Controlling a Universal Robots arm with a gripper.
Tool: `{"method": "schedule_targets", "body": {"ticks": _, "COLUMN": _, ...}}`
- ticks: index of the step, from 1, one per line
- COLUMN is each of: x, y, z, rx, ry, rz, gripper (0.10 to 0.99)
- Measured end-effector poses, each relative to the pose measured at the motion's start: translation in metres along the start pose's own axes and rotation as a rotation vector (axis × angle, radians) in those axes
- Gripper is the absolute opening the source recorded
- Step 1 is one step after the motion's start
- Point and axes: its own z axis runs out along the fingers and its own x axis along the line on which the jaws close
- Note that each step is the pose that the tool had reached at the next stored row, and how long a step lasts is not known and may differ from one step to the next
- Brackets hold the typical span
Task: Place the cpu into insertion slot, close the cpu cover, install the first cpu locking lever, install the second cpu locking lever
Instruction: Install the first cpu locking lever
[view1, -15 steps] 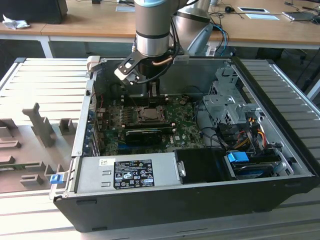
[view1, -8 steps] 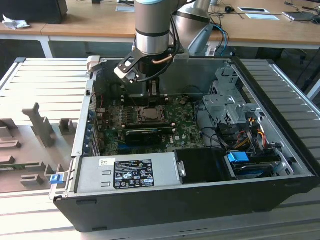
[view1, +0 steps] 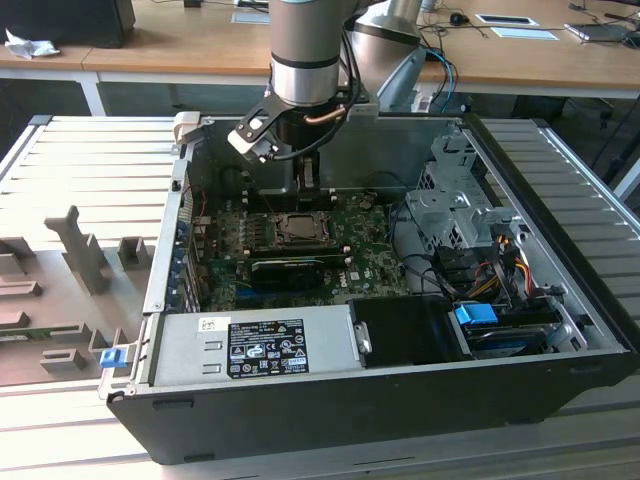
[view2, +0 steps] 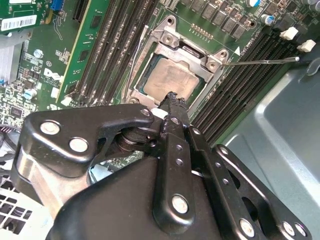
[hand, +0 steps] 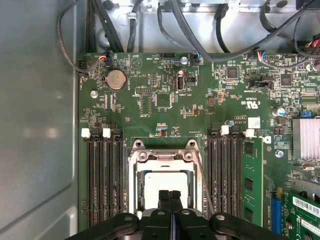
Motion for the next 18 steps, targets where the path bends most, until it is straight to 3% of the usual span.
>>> {"method": "schedule_targets", "body": {"ticks": 18, "x": -0.0001, "y": 0.0001, "z": -0.0040, "rx": 0.000, "ry": -0.0003, "rz": 0.001, "gripper": 0.106}}
